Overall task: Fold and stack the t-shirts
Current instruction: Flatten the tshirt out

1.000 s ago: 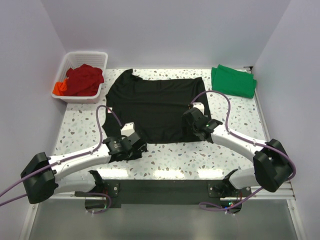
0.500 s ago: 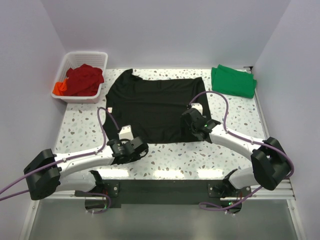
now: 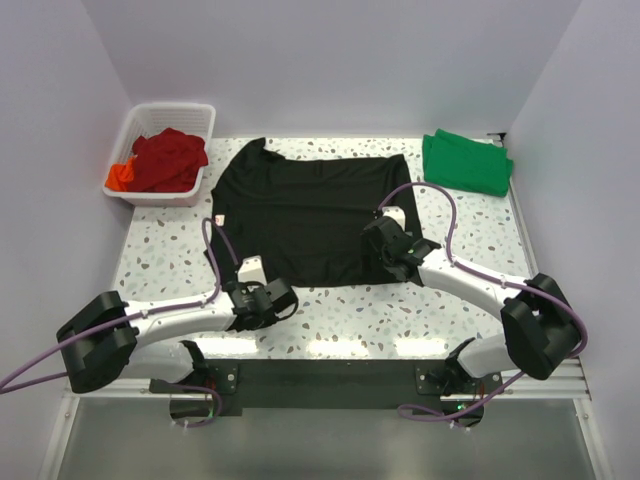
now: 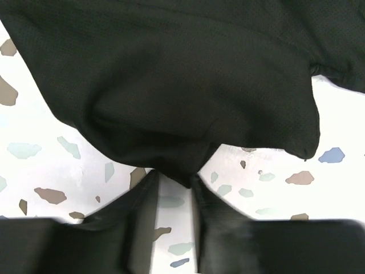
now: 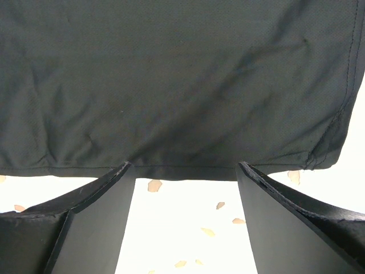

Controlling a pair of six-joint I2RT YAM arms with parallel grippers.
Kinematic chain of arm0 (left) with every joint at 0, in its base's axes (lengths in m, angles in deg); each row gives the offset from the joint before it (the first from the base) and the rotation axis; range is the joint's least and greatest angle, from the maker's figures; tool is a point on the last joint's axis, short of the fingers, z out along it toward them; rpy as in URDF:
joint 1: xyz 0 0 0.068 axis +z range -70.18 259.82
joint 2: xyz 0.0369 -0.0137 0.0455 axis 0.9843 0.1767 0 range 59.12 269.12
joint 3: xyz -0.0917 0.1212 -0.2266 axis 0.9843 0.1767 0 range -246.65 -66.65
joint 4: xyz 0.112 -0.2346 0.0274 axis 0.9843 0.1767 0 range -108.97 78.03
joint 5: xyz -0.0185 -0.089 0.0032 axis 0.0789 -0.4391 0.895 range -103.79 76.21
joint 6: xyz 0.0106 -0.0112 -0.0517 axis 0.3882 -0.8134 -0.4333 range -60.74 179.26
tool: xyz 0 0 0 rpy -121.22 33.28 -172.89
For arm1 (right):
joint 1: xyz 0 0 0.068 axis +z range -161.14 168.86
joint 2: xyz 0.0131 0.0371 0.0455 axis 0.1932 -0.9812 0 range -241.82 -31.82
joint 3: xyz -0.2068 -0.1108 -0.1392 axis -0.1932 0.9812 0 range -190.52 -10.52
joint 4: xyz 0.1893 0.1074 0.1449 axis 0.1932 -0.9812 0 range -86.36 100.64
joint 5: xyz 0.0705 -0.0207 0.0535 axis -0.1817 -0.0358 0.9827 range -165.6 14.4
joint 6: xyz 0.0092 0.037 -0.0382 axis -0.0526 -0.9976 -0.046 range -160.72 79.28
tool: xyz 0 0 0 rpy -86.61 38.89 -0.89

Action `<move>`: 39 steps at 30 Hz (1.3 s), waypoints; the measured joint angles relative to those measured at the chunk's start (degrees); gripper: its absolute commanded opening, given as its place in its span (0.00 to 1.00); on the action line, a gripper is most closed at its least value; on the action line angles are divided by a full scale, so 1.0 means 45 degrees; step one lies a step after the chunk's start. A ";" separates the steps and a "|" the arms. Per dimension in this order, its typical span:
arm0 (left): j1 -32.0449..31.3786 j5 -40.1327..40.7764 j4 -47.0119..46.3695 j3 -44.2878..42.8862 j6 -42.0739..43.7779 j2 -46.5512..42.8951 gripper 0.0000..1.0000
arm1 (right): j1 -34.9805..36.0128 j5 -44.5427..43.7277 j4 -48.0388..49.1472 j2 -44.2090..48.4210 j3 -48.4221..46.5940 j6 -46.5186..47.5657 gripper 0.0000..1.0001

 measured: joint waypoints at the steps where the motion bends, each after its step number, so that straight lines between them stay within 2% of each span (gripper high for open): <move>1: 0.0000 0.0044 -0.0010 0.0019 -0.0044 0.0000 0.22 | 0.0000 0.0000 0.0000 0.0000 0.0000 0.0000 0.75; 5: -0.0015 0.0209 -0.0034 0.0112 -0.0117 -0.0039 0.01 | 0.0000 -0.0005 0.0000 0.0000 0.0000 0.0000 0.75; 12: -0.0277 0.0427 0.0223 0.0126 -0.0772 -0.0102 0.00 | 0.0000 -0.0010 0.0000 0.0000 0.0000 -0.0010 0.75; 23: -0.1545 0.0034 0.2987 0.0238 -0.2370 -0.2195 0.00 | 0.0078 -0.0010 0.0068 -0.0505 0.0000 -0.0204 0.74; 32: -0.2477 0.0160 0.4857 -0.0816 -0.3861 -0.0821 0.00 | 0.0189 0.0005 0.0107 -0.0573 0.0000 -0.0257 0.73; 36: -0.3050 0.0243 0.5387 -0.1501 -0.4561 -0.0155 0.23 | 0.0189 -0.0010 0.0102 -0.0573 0.0000 -0.0345 0.74; 39: -0.3546 0.0238 0.5722 -0.1729 -0.5246 0.0219 0.32 | 0.0194 -0.0097 0.0053 -0.0563 0.0000 -0.0442 0.75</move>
